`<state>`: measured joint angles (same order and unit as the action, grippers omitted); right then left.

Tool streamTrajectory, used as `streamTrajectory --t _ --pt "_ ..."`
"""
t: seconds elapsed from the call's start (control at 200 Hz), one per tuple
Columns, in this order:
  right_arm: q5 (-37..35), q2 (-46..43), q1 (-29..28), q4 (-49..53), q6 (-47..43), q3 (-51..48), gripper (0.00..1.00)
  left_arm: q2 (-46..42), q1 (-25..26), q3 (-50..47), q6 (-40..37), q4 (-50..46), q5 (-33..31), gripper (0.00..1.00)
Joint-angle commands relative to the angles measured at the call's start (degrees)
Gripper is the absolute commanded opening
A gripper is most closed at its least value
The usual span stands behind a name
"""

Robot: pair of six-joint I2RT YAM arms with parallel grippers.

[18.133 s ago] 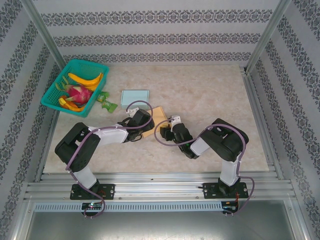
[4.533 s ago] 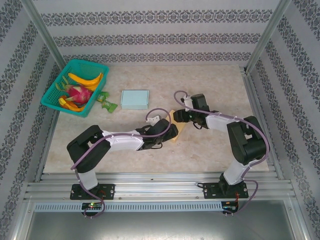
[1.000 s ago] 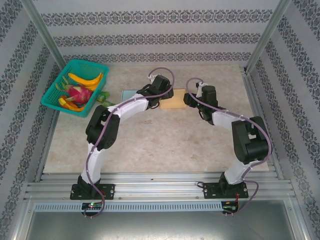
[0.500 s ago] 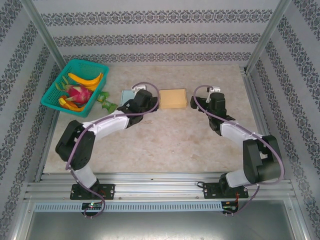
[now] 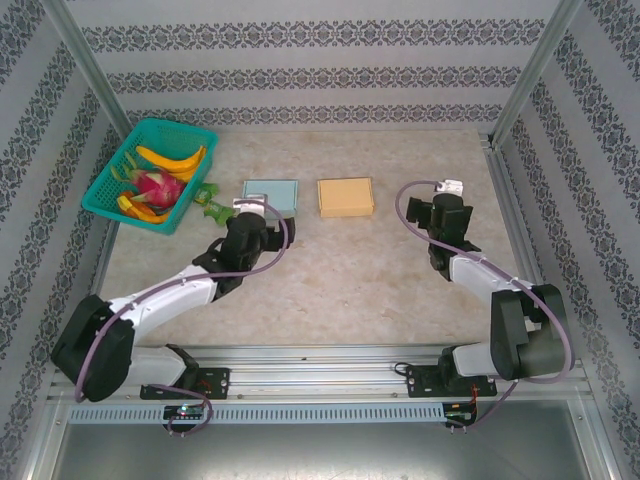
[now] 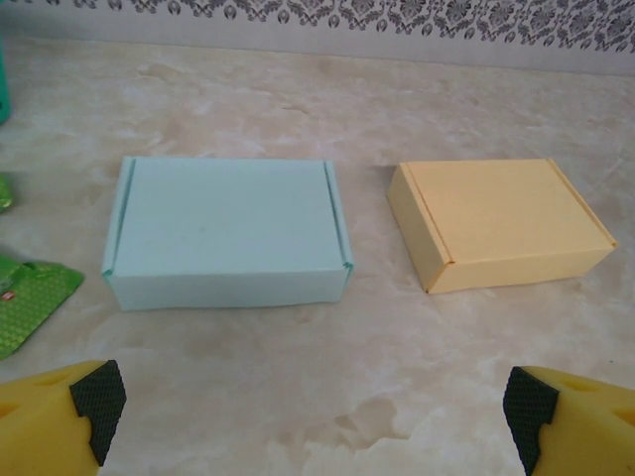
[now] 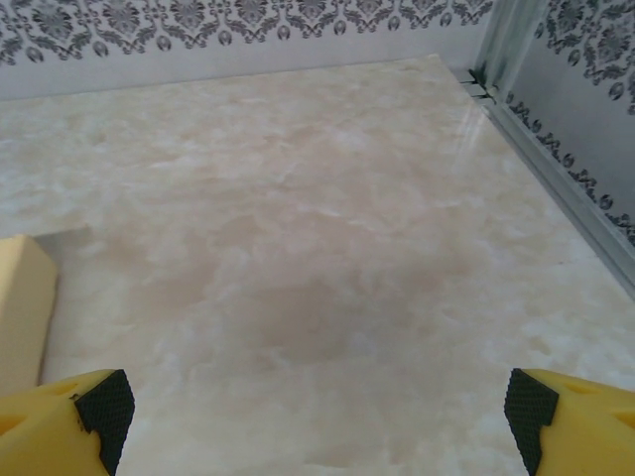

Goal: Fold the paper box

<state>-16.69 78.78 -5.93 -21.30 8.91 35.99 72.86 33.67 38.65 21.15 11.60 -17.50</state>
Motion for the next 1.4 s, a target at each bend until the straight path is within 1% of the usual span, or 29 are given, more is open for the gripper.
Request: streamTrajectory --t 0.0,0.105,0.195,0.24,0.285,0.325,0.39,0.46,0.515,0.609,0.724,0.754,0.789,0.814,0.899,0.974,1.114,1.219,1.324,1.394 --pt "0.25 -1.34 1.50 -2.74 -0.86 -0.79 0.98 -5.08 0.09 -4.50 -1.12 4.33 -3.72 1.00" --pt "0.01 -2.61 2.97 -3.85 -0.11 -2.36 0.98 -11.08 0.08 -7.89 -0.53 4.11 -6.16 1.00" --pt "-1.66 -4.16 3.97 -4.71 0.98 -4.20 0.98 -16.70 0.08 -10.82 0.81 2.70 -8.19 1.00" --pt "-2.51 -4.74 4.09 -4.74 -0.10 -4.88 0.98 -20.26 0.08 -12.58 1.55 2.30 -8.98 1.00" --pt "-3.59 -4.19 4.09 -7.11 -1.64 -6.38 0.98 -23.96 0.08 -14.47 1.87 2.05 -9.42 1.00" --pt "-5.18 -2.98 4.62 -8.98 -0.06 -7.62 0.98 -27.09 0.08 -16.22 2.31 1.62 -9.86 1.00" --pt "-3.63 -0.32 5.87 -12.69 1.14 -9.08 0.98 -32.21 0.08 -18.47 2.88 0.46 -11.03 1.00" --pt "-3.45 2.38 5.98 -15.80 1.18 -9.62 0.98 -37.18 0.12 -20.67 3.43 -0.94 -12.28 1.00" --pt "-2.65 2.27 5.60 -13.90 0.38 -8.86 0.98 -40.81 0.08 -22.29 3.44 -1.93 -13.06 1.00" --pt "-0.54 2.25 5.15 -17.45 -1.24 -10.49 0.98 -46.39 0.08 -25.05 3.33 -2.99 -14.42 1.00" --pt "5.20 4.98 3.20 -26.66 -6.05 -13.45 0.98 -51.23 -0.01 -28.58 3.43 -1.61 -16.22 1.00" --pt "6.28 6.71 2.95 -27.81 -6.67 -14.09 0.98 -52.12 -0.01 -29.16 3.72 -1.45 -16.40 1.00" --pt "6.03 9.49 2.86 -37.52 -6.81 -16.76 0.98 -52.99 -0.01 -29.72 3.90 -1.28 -16.38 1.00" --pt "5.03 9.89 2.86 -41.03 -6.33 -18.48 0.98 -53.44 -0.01 -30.00 3.70 -1.13 -16.18 1.00" --pt "5.12 6.95 3.65 -34.76 -5.28 -17.70 0.98 -53.94 -0.01 -30.56 2.90 -0.79 -16.10 1.00" --pt "4.74 8.70 2.86 -36.28 -6.38 -16.80 0.98 -53.18 -0.05 -30.57 1.58 -0.70 -16.99 1.00" --pt "4.84 7.83 2.59 -32.54 -6.60 -16.65 0.98 -50.38 -0.01 -30.49 -2.23 0.35 -18.14 1.00" --pt "5.03 7.96 2.68 -32.78 -6.62 -16.65 0.98 -48.90 -0.10 -30.30 -3.39 -0.06 -19.94 1.00" --pt "5.09 7.99 2.68 -32.76 -6.47 -16.65 0.98 -48.54 -0.10 -31.38 -4.33 1.48 -21.64 1.00" --pt "5.15 7.94 2.69 -32.76 -6.48 -16.65 0.98 -48.58 -0.18 -32.53 -4.89 3.22 -21.44 1.00"
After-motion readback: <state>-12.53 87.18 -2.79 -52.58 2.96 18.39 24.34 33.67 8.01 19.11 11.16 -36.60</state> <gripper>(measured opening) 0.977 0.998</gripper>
